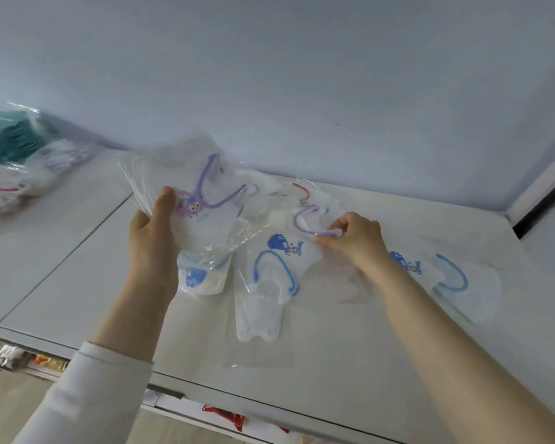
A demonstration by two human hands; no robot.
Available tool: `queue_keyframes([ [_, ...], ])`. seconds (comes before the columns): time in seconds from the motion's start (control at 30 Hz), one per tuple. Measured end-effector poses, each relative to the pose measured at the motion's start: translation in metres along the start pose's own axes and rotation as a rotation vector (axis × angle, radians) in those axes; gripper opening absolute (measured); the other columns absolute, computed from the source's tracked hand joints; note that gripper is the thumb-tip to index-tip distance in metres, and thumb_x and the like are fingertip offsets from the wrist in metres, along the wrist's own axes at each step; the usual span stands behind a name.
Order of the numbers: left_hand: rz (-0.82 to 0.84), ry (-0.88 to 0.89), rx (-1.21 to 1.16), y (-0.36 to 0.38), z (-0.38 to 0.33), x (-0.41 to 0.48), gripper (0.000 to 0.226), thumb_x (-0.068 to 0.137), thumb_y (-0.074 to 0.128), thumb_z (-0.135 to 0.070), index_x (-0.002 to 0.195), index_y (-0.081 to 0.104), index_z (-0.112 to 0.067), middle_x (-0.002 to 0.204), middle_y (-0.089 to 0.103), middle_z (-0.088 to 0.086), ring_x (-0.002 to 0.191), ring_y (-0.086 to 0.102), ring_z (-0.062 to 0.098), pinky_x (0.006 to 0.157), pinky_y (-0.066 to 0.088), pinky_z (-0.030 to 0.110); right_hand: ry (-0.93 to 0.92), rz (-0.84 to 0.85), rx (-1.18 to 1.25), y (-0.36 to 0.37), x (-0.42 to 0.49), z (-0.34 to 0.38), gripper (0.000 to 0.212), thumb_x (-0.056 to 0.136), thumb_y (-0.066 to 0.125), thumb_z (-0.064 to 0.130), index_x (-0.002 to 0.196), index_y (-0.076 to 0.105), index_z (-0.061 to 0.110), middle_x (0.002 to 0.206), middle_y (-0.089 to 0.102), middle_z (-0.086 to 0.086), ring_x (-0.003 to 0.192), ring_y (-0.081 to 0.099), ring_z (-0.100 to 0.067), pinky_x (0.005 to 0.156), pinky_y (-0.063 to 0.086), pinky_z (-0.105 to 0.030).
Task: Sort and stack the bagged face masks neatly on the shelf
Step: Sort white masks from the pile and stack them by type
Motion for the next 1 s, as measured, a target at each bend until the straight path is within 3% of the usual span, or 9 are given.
queue_keyframes([
  [0.17, 0.009, -0.017, 0.011, -0.005, 0.004, 0.002, 0.018, 0.096, 0.051, -0.025, 0.082, 0.060, -0.020, 0.055, 0.064, -0.015, 0.056, 0.061, -0.001, 0.062, 0.047, 0.017, 0.058, -0.174, 0.414, -0.037, 0.000, -0.011, 0.011, 0.083, 0.065, 0.020, 0.088, 0.060, 0.012, 0.087, 0.061, -0.004, 0.084, 0.057, -0.021, 0.073, 0.042, -0.028],
  [0.23, 0.025, -0.034, 0.028, -0.002, 0.006, 0.001, 0.018, 0.096, 0.051, -0.025, 0.081, 0.060, -0.019, 0.057, 0.065, -0.013, 0.059, 0.062, 0.002, 0.063, 0.049, 0.019, 0.072, -0.264, 0.485, -0.061, 0.000, -0.021, 0.019, 0.087, 0.059, 0.023, 0.082, 0.061, 0.006, 0.081, 0.064, -0.014, 0.074, 0.060, -0.022, 0.073, 0.048, -0.034],
  [0.33, 0.053, -0.103, 0.058, 0.007, 0.018, 0.000, 0.016, 0.095, 0.054, -0.028, 0.083, 0.060, -0.017, 0.073, 0.064, -0.002, 0.070, 0.060, 0.015, 0.075, 0.048, 0.031, -0.037, -0.460, 0.650, -0.106, -0.021, -0.019, 0.011, 0.091, 0.057, 0.019, 0.082, 0.062, 0.021, 0.079, 0.065, -0.001, 0.058, 0.060, -0.001, 0.067, 0.049, -0.026],
  [0.47, 0.182, -0.197, 0.200, 0.034, 0.038, -0.010, 0.018, 0.091, 0.058, -0.035, 0.083, 0.060, -0.019, 0.081, 0.063, 0.003, 0.072, 0.058, 0.017, 0.074, 0.045, 0.032, -0.448, -0.463, 0.572, -0.119, -0.070, 0.030, 0.017, 0.088, 0.058, 0.016, 0.089, 0.063, 0.032, 0.094, 0.067, 0.028, 0.095, 0.061, 0.006, 0.089, 0.045, -0.016],
  [0.6, 0.432, -0.268, 0.191, 0.065, 0.041, -0.028, 0.025, 0.093, 0.053, -0.036, 0.098, 0.065, -0.015, 0.076, 0.072, -0.003, 0.071, 0.069, 0.012, 0.064, 0.052, 0.024, -0.897, -0.373, -0.013, -0.076, -0.103, 0.062, 0.022, 0.086, 0.052, 0.004, 0.081, 0.071, 0.013, 0.113, 0.066, 0.006, 0.119, 0.052, -0.017, 0.097, 0.042, -0.028],
  [0.73, 0.585, -0.298, 0.125, 0.076, 0.033, -0.036, 0.027, 0.097, 0.043, -0.030, 0.097, 0.063, -0.012, 0.071, 0.073, -0.004, 0.064, 0.070, 0.007, 0.052, 0.051, 0.016, -0.839, -0.431, -0.018, -0.092, -0.098, 0.049, 0.032, 0.089, 0.044, 0.003, 0.072, 0.071, 0.006, 0.113, 0.062, -0.004, 0.122, 0.049, -0.023, 0.094, 0.044, -0.022],
  [0.87, 0.697, -0.298, 0.178, 0.083, 0.033, -0.047, 0.039, 0.084, 0.053, -0.046, 0.105, 0.065, -0.015, 0.087, 0.075, -0.002, 0.083, 0.071, 0.012, 0.071, 0.056, 0.024, -0.950, -0.341, 0.027, -0.085, -0.100, 0.071, 0.040, 0.098, 0.041, 0.011, 0.071, 0.070, 0.004, 0.115, 0.063, -0.007, 0.123, 0.049, -0.025, 0.097, 0.045, -0.025],
  [0.93, 0.782, -0.242, 0.291, 0.086, 0.035, -0.055, 0.036, 0.081, 0.062, -0.044, 0.104, 0.065, -0.016, 0.087, 0.074, -0.003, 0.085, 0.070, 0.011, 0.072, 0.055, 0.022, -0.999, -0.258, 0.084, -0.070, -0.098, 0.085, 0.039, 0.099, 0.038, 0.012, 0.079, 0.071, 0.002, 0.122, 0.060, -0.009, 0.125, 0.047, -0.024, 0.104, 0.040, -0.027],
  [1.0, 0.703, -0.152, 0.339, 0.075, 0.029, -0.046, 0.018, 0.086, 0.063, -0.028, 0.097, 0.065, -0.014, 0.072, 0.072, -0.009, 0.069, 0.068, 0.004, 0.060, 0.050, 0.013, -0.903, -0.288, 0.094, -0.063, -0.083, 0.083, 0.023, 0.095, 0.045, 0.003, 0.100, 0.068, 0.002, 0.132, 0.053, -0.010, 0.130, 0.043, -0.021, 0.108, 0.035, -0.024],
])
Point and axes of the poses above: each hand's wrist, its own x-axis towards the middle knuckle, its own y-axis out of the palm, z = x × y, the point moved 9 cm from there along x, towards the middle knuckle
